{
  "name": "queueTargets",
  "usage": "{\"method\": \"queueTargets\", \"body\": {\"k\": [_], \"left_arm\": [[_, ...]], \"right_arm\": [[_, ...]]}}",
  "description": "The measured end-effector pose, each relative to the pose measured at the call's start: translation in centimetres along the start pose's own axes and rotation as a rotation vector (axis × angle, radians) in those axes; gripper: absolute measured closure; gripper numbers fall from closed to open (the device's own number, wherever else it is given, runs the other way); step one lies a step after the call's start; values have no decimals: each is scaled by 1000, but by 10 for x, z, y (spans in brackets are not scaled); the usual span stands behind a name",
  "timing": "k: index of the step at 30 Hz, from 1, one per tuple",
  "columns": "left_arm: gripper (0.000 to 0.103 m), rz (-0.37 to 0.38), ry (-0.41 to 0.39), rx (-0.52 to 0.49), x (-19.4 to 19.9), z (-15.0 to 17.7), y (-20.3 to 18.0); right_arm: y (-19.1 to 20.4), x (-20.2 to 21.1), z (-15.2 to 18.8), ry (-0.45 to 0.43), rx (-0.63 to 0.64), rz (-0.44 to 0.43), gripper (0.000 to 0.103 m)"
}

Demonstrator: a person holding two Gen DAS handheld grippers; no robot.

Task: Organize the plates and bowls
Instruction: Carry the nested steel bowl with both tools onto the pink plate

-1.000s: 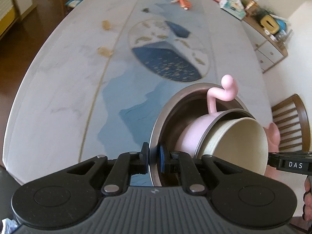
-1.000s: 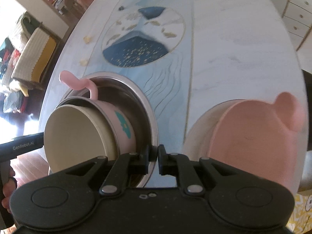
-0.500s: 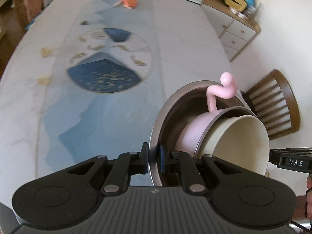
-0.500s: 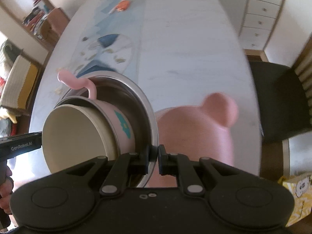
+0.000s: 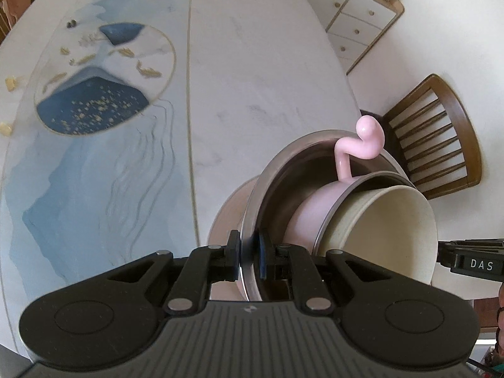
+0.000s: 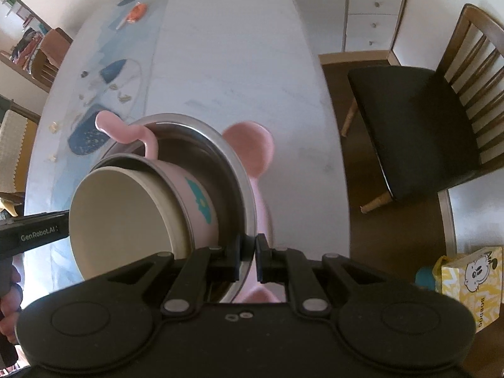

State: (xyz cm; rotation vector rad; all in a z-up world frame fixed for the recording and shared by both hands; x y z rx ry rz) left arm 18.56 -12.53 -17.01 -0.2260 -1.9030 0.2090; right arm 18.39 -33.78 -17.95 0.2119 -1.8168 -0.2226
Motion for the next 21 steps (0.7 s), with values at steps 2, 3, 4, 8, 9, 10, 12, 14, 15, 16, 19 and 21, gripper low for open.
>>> {"method": "queueTargets", "body": {"k": [2,3,4,8,9,10,12,14,15,16,19,21], "left_arm": [[93,-1,12,6,-5,3,-3],[93,-2,17,8,-7,4,-4],[93,-3,24,10,-9,6,-5],[93,-3,45,14,-17,11,-4],[93,-3,50,17,-20,10,-4],[93,-3,55,19,-21,12,-3],[93,-5,57,17,-23,13,-2],[93,-5,57,18,-24,13,-1],[93,-5,58,19,-24,13,-1],[93,-5,57,18,-25,13,0],[93,-7,63,13,-28,15,1],[93,-7,68,9,-31,17,1]], "right_arm": [[-3,-3,2,11,-1,-1,93],[-5,-4,3,17,-1,-1,93],[-6,-6,5,25,-1,-1,93],[-10,-12,9,45,2,3,93],[-9,-13,10,49,2,5,93],[-10,-14,10,53,1,5,93],[-9,-17,10,57,2,5,93],[-9,-19,10,56,6,5,93],[-9,-19,9,56,7,6,93],[-9,-20,8,56,7,6,93],[-9,-23,9,59,6,10,93],[-10,-25,10,63,-3,12,93]]}}
Point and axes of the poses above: each gripper's, at about its wrist camera, not at the fingertips, and x roughly against the way its jaws point, y to its left, z to its underside, the point moved 9 cm from there along -x, roughly the way its jaws point, and after that the axes turned 1 degree about -y, right-handed, at the moved point
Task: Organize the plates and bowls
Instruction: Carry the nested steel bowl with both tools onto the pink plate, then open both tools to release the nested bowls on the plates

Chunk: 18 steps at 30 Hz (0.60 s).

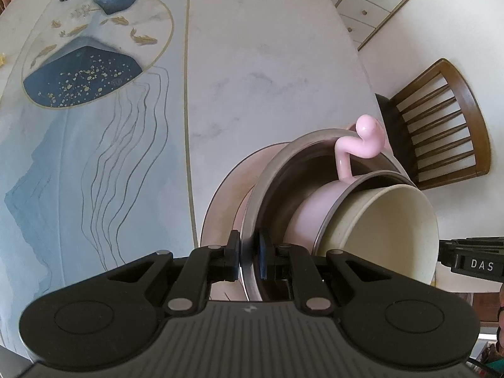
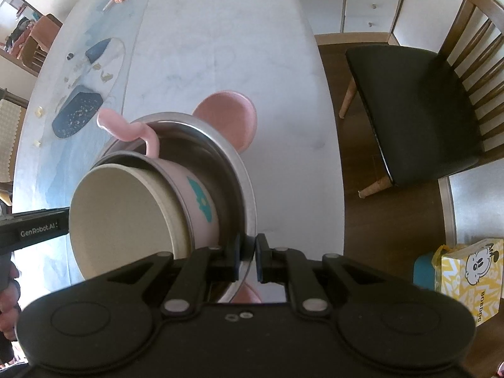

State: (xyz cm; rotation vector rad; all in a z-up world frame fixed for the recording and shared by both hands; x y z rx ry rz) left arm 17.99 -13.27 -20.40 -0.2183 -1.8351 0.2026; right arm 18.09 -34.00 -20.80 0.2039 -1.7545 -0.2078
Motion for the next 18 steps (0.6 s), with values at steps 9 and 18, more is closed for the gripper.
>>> {"method": "queueTargets", "body": {"k": [9,18], "left_arm": [[92,14,-7,-30,-7,1,1],[92,6,-59,-119,4,-7,-3]], "right_arm": [[0,-1,2,-24,-7,22,92],[4,9,-1,-74,-27,35,84]]}}
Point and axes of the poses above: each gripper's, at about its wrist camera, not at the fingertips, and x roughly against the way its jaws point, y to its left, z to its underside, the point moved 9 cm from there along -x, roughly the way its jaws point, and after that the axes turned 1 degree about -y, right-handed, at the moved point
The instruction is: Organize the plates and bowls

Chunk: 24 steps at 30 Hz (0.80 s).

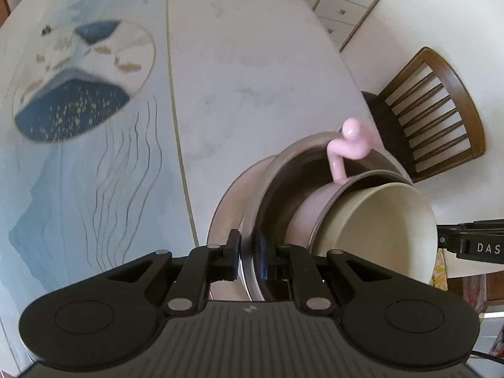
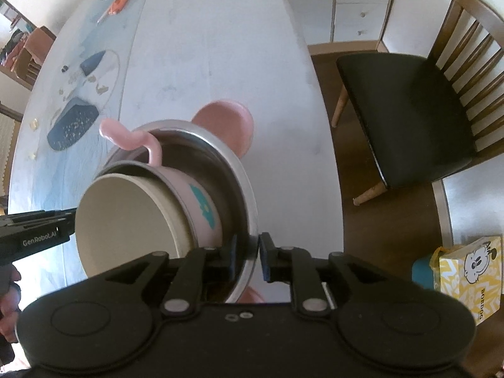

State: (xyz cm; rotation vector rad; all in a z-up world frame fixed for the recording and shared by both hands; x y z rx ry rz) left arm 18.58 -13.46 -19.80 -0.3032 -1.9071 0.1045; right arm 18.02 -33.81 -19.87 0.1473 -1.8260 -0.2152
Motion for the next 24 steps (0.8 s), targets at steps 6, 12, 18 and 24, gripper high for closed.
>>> {"method": "queueTargets", "body": {"k": [6,12,18,24], "left_arm": [[92,0,-26,-35,11,-1,4],[91,12,-73,-84,25,1,1],[55,7,-169,-157,50,9,-15],[46,-12,-257,-163,78,23,-28]], "right_arm": [[-3,11,1,-41,-31,23,81],[0,39,10,-137,-47,27,73],[16,68,23,-269,-14,-18,57],[24,82,38,-347,48,-57,45]]}}
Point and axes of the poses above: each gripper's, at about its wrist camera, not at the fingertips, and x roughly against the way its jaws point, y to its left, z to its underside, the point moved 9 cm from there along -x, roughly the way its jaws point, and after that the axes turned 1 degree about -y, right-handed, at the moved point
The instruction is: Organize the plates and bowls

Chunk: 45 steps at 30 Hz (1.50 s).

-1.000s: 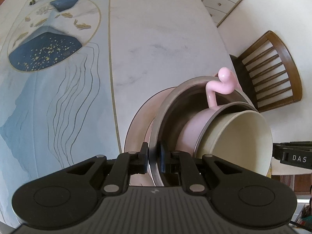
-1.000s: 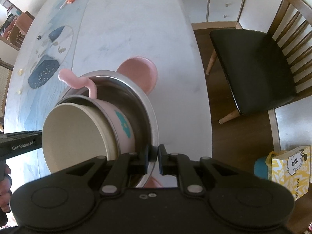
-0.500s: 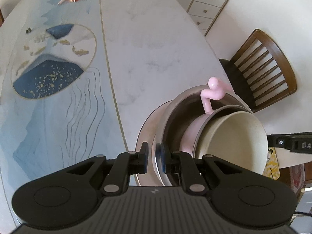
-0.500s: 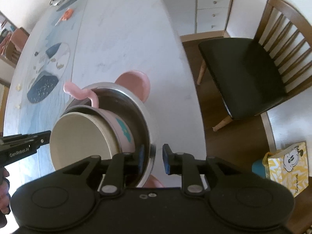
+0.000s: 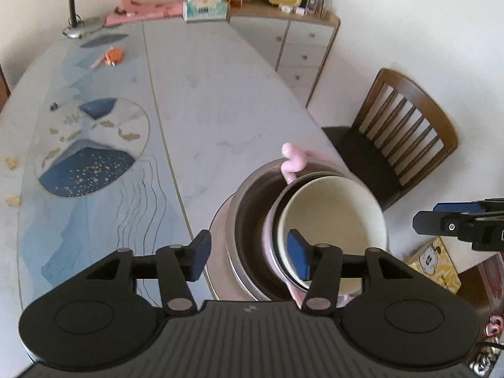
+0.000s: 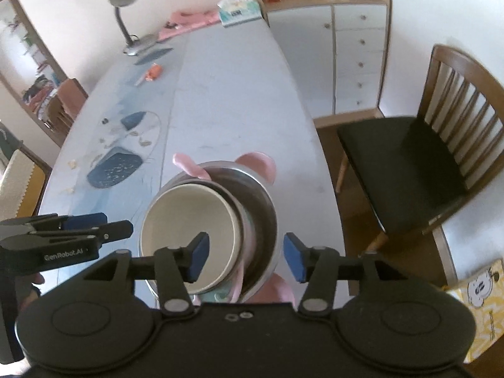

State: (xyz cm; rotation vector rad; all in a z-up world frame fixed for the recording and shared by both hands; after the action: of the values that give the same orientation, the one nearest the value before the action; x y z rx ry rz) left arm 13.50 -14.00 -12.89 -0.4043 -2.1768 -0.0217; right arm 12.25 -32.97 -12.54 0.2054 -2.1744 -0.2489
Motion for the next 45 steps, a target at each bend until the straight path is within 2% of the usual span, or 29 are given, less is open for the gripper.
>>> {"method": "queueTargets", "body": {"k": [5,9,12,14,16,18,21,27,37,45], "left_arm": [[42,-38,-69,27,24,9,-13],[35,-61,-105,55,41,21,-27],[34,-80,-129,52,52,31,-38],[33,-104,-158,50,62,37,-44],[27,-112,-183,56,72,43,-49],[26,-113,-202,70,80,47,-53],[21,-121,-232,88,91,51,-57],[0,-133,-291,111,106,58,-60],[0,-169,-334,124,120,64,-63],[0,-170,-327,124,121,67,-66]], "right_arm": [[4,23,7,-66,70,-44,30],[10,44,14,-120,126,-93,19],[14,59,20,-175,175,-119,11],[15,68,24,-211,194,-128,8],[15,75,28,-234,209,-144,5],[16,82,31,-260,222,-152,2],[18,92,33,-304,238,-166,0],[15,99,37,-340,223,-183,0],[17,102,41,-369,224,-179,0],[13,106,50,-365,171,-146,0]]}}
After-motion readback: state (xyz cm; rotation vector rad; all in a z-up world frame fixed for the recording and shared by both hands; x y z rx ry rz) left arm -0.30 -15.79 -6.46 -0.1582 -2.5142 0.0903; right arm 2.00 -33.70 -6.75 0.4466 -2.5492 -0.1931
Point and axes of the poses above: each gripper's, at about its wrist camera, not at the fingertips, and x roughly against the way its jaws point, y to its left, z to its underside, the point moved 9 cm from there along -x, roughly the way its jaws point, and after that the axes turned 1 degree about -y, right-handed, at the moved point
